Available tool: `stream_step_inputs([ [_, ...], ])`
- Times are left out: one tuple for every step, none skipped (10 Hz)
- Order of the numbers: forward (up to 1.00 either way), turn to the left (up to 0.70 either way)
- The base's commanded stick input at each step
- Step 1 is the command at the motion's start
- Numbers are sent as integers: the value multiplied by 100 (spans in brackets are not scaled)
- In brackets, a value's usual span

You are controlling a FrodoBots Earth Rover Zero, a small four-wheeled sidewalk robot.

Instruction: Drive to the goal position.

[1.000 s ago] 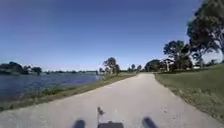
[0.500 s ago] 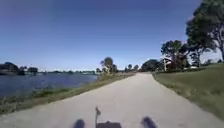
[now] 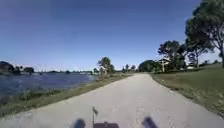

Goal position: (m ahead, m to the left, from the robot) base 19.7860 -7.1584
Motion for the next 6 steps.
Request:
stream_step_inputs([
  [85,0],
  [85,0],
  [85,0],
  [85,0],
  [85,0],
  [85,0],
])
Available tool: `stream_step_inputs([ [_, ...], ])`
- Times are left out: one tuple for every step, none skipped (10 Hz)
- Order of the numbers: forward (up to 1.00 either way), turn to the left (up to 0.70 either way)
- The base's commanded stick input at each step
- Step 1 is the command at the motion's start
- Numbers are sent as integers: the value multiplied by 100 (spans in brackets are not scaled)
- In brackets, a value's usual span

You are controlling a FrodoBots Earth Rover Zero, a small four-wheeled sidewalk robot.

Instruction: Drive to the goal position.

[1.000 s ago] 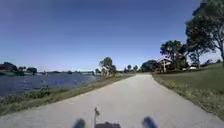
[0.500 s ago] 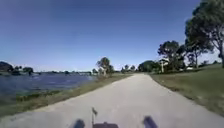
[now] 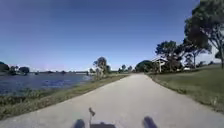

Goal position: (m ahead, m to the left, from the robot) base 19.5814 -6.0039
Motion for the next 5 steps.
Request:
stream_step_inputs([
  [85,0],
  [85,0],
  [85,0],
  [85,0],
  [85,0],
])
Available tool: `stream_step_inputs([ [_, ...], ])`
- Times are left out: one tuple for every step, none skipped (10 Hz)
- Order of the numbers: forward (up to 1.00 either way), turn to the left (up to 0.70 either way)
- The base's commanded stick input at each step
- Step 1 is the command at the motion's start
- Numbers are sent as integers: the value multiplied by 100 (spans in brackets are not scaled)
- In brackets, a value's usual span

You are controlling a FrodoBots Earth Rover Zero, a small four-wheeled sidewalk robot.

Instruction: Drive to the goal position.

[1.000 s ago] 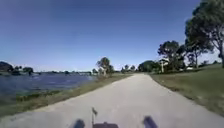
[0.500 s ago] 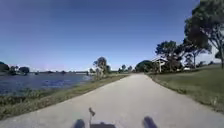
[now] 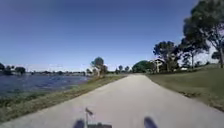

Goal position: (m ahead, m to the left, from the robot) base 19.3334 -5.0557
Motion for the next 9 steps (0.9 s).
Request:
stream_step_inputs([
  [85,0],
  [85,0],
  [85,0],
  [85,0],
  [85,0],
  [85,0],
  [85,0],
  [85,0],
  [85,0],
])
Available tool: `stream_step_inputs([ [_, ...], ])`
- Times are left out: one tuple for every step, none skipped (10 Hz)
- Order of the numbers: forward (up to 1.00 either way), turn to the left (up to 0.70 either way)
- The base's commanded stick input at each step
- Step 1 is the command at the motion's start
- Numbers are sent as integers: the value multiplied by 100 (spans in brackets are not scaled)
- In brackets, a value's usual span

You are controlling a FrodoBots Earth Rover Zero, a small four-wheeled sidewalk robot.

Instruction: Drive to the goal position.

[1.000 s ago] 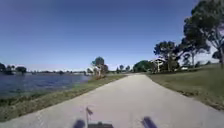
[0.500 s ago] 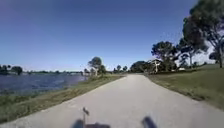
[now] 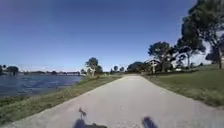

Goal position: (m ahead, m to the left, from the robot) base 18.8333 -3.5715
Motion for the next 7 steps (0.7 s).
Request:
stream_step_inputs([
  [85,0],
  [85,0],
  [85,0],
  [85,0],
  [85,0],
  [85,0],
  [85,0],
])
